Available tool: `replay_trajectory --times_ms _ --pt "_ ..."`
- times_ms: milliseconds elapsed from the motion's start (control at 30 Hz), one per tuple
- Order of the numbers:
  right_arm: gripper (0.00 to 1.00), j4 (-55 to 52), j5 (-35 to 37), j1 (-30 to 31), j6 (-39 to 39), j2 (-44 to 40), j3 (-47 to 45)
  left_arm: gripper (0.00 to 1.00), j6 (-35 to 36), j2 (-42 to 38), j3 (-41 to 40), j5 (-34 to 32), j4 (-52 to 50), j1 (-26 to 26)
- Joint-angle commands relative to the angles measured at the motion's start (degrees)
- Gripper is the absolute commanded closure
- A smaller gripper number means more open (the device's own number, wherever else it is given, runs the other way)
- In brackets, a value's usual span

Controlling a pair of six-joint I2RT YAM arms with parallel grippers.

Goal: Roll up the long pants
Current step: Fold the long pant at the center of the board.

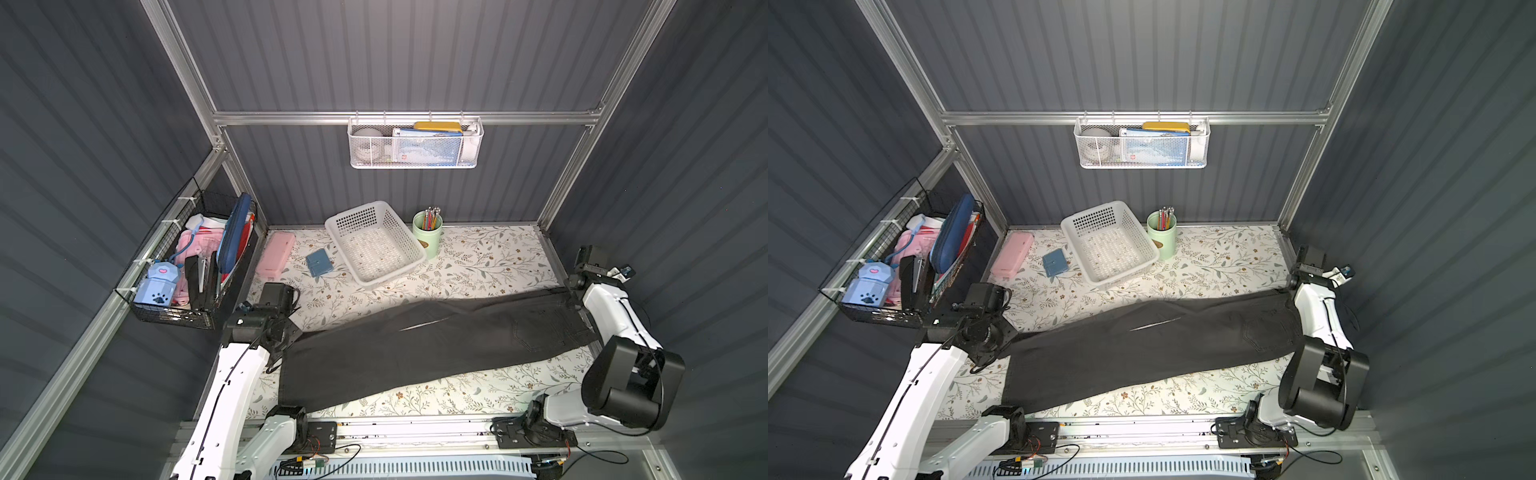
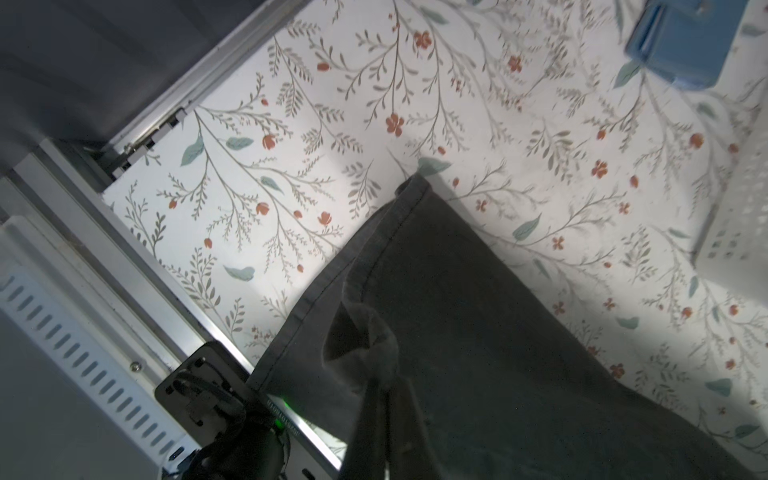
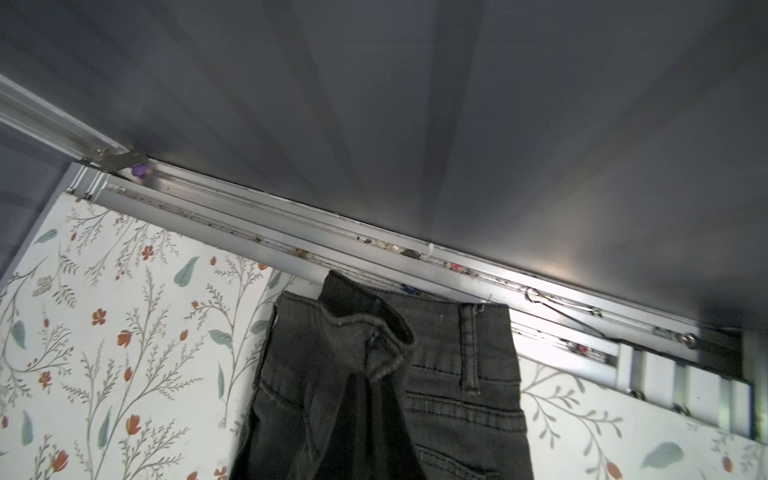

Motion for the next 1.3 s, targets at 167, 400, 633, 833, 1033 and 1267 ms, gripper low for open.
replay_trajectory --times_ms 167,400,633,833,1033,1267 --pt "1.00 -10.02 15.26 -4.02 13.55 -2.61 -4.29 1.00 0.57 0.18 -0.85 -1.23 -10.94 0.00" --pt "1.00 -10.98 15.01 -5.73 15.04 -1.93 -5.64 1.00 -0.56 0.08 -2.04 -3.27 -13.04 0.00" --pt "1.00 -17.78 16.41 -5.73 15.03 -4.89 -4.13 1.00 0.22 0.34 -4.92 0.67 -12.09 0.01" --pt "0.83 -27.65 24.79 -5.73 23.57 -1.93 -4.61 1.00 3.03 1.84 -7.09 1.00 -11.30 0.00" --pt "0.54 -38.42 29.34 -5.76 32.12 1.29 -1.23 0.69 2.99 4.17 -6.24 1.96 -12.10 0.00" --pt "0.47 -27.51 25.27 -3.22 17.51 3.36 2.35 0.58 5.58 6.15 1.12 -0.79 -7.94 0.00"
